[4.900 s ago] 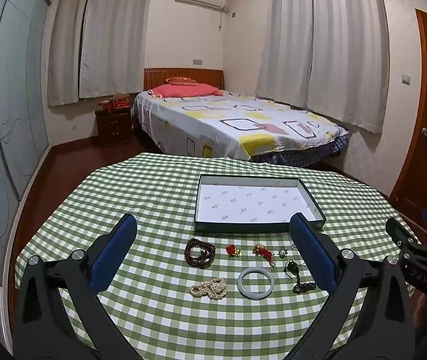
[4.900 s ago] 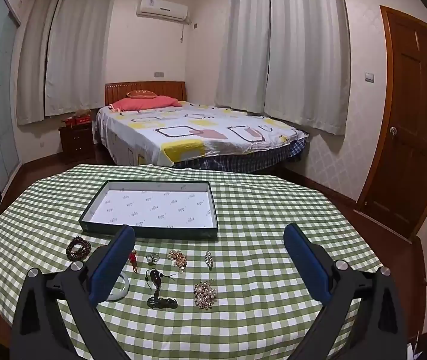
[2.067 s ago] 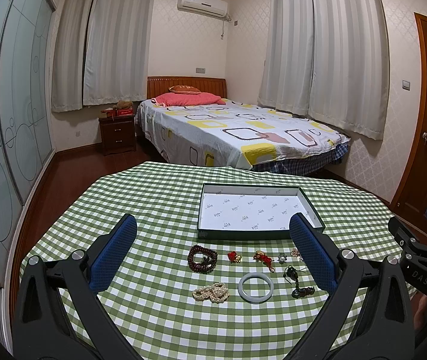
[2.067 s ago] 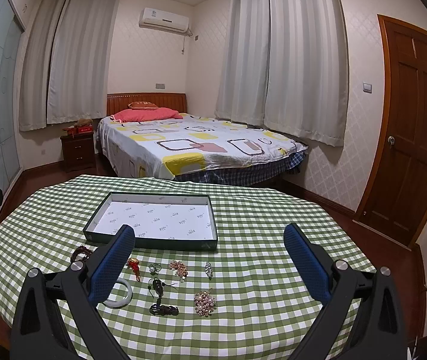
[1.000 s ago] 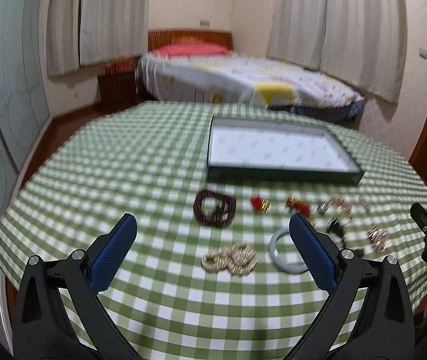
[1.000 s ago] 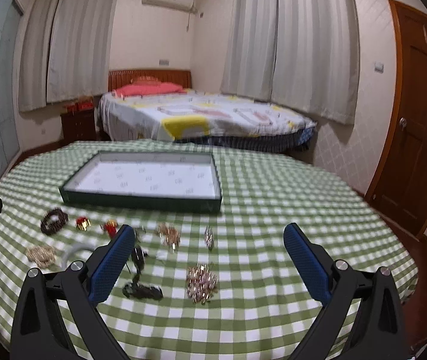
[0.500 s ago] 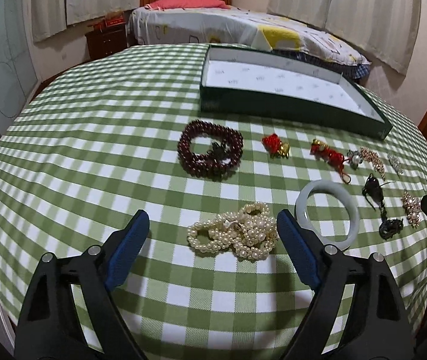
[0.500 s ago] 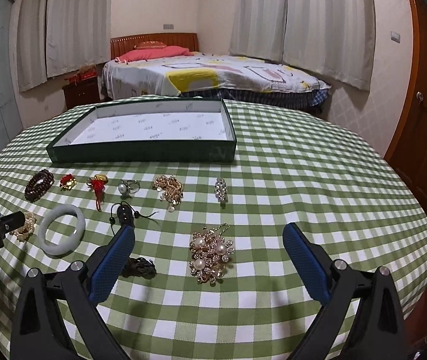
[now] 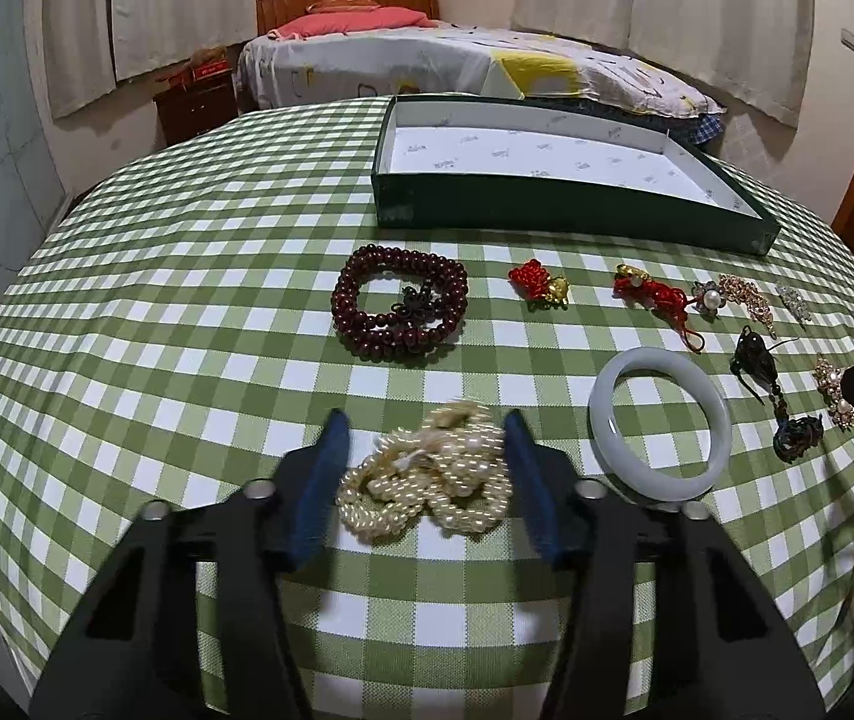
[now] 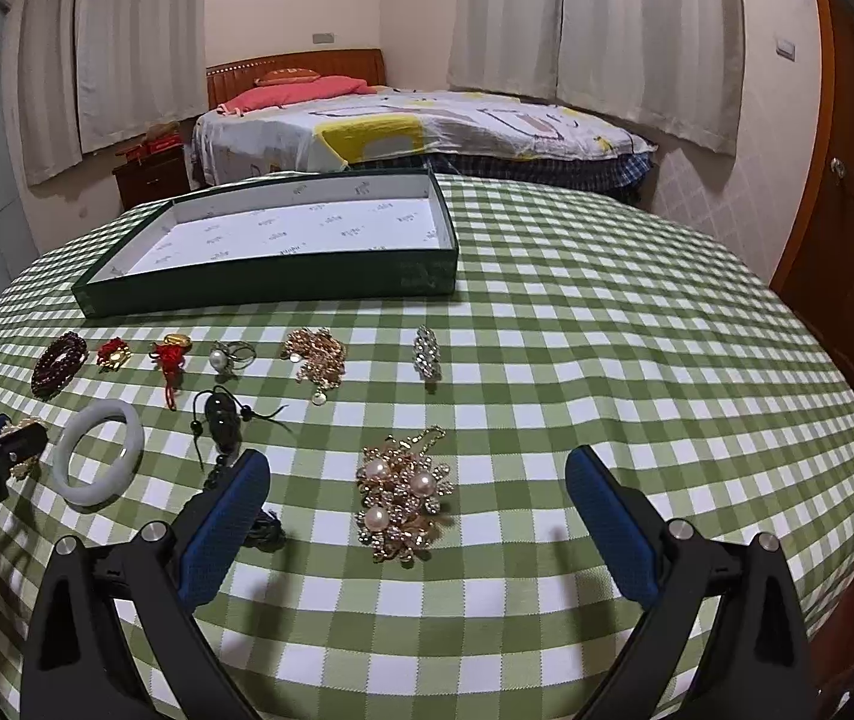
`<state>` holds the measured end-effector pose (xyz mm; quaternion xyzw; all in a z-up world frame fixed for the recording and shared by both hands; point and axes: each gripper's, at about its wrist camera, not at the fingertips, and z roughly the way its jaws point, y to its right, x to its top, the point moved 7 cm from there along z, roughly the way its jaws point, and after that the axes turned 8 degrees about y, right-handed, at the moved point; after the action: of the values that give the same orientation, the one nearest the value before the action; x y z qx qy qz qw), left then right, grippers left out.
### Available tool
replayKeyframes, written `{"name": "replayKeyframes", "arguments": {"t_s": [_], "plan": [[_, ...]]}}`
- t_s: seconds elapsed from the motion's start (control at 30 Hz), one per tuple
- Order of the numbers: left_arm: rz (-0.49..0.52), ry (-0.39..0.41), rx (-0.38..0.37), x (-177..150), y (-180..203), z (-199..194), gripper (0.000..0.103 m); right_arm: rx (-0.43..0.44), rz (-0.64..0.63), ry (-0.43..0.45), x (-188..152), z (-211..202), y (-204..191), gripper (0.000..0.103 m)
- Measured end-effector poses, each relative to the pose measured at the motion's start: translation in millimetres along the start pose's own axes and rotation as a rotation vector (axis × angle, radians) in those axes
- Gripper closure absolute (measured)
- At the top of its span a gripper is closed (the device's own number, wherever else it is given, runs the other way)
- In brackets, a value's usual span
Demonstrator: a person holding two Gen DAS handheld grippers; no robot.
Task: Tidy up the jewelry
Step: 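Grasp the pearl bracelet cluster with the left tool while the right tool grasps the gold-pearl brooch, then carry both items into the green tray and open both tools to release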
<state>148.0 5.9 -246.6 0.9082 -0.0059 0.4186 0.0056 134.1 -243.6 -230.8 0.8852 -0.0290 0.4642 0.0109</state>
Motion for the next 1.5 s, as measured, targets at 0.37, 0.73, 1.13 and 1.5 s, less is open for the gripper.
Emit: {"name": "replayKeyframes", "arguments": {"t_s": [0.37,0.73,1.13,1.5], "plan": [[-0.02,0.014,-0.009,2.5,-6.0,-0.6,0.077,0.034,0.042,-0.066,-10.5,17.1,2.6,0.048],[-0.033,0.014,-0.01,3.3,-8.3,0.3,0.078,0.064,-0.004,-0.063,-13.4,9.7,-9.4,0.067],[-0.034,0.027,-0.011,5.4,-7.3,-3.3,0.079,0.07,0.011,-0.052,-10.8,5.0,-8.2,0.078],[-0.036,0.069,-0.024,21.4,-2.9,-18.0,0.079,0.082,0.007,0.03,17.0,-15.6,-10.5,0.078]]}}
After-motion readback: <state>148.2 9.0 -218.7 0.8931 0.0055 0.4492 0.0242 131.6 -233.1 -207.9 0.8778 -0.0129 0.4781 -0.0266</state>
